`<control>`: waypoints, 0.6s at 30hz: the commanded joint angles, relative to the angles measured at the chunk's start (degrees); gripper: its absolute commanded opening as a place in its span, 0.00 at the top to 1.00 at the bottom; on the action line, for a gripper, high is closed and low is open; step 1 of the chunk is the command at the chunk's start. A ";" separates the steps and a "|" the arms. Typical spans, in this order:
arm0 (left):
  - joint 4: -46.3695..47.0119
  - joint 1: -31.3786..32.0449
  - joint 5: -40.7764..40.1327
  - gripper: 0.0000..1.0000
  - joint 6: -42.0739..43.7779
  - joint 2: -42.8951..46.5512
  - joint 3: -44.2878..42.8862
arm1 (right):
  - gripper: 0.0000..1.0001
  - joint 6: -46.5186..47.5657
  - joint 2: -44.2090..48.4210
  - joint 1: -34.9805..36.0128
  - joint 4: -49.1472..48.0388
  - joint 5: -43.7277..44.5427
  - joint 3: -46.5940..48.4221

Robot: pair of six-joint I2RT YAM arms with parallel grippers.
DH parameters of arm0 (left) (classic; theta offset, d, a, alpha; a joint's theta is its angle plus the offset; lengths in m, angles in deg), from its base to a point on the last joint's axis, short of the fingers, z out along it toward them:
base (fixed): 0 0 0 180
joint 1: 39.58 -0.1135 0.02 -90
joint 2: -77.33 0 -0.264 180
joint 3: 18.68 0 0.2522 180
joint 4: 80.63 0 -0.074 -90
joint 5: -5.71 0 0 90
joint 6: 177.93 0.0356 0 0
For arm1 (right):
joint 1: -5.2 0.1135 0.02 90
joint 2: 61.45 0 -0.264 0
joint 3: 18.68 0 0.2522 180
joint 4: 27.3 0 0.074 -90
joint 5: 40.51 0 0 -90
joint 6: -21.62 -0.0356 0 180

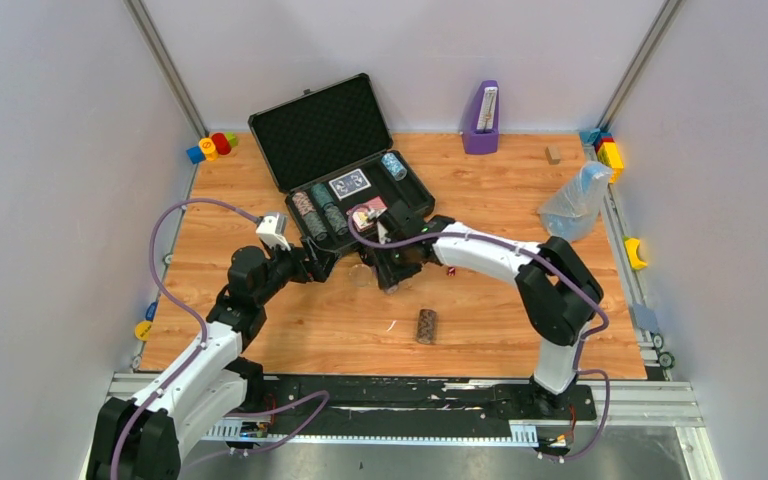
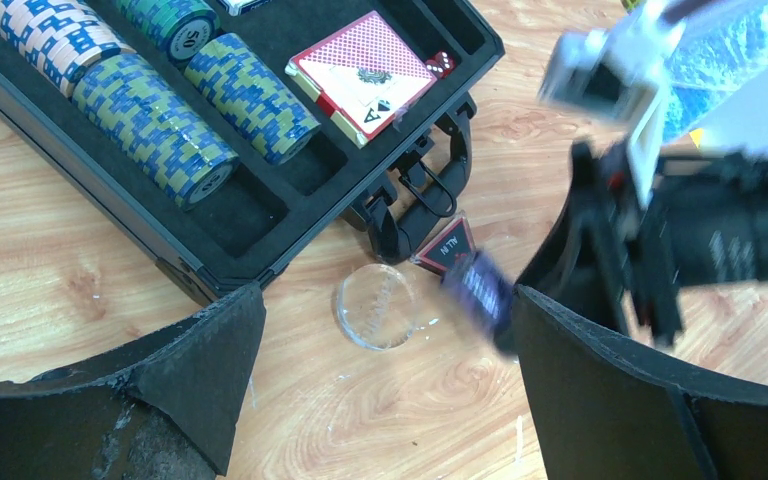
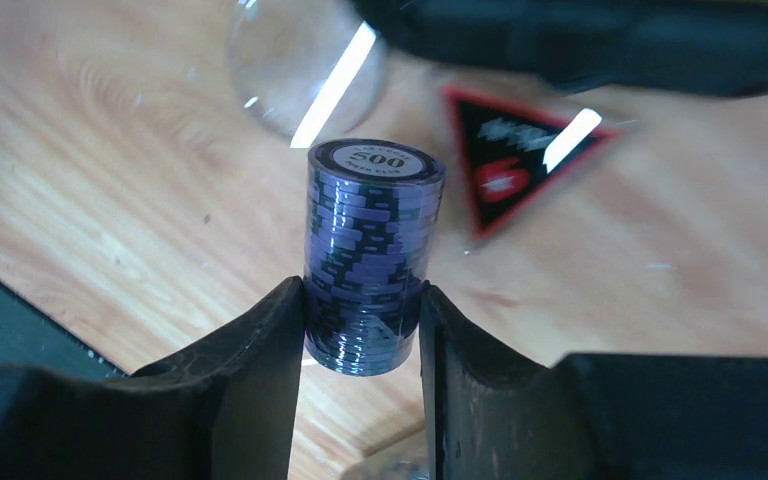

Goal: Pack up texas hold em set

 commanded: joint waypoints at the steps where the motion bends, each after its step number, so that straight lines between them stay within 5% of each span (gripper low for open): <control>1: 1.11 0.16 -0.34 0.00 0.63 0.87 -0.39 | 1.00 4.03 6.98 -7.30 -3.90 5.51 5.39; 12: 0.98 0.16 -0.50 0.00 0.52 0.99 -0.33 | 1.00 15.00 -1.90 -15.08 -4.68 16.90 22.14; 18: 0.40 0.15 -1.01 0.00 0.70 1.48 -0.33 | 1.00 21.79 -10.38 -17.55 -7.43 15.87 31.00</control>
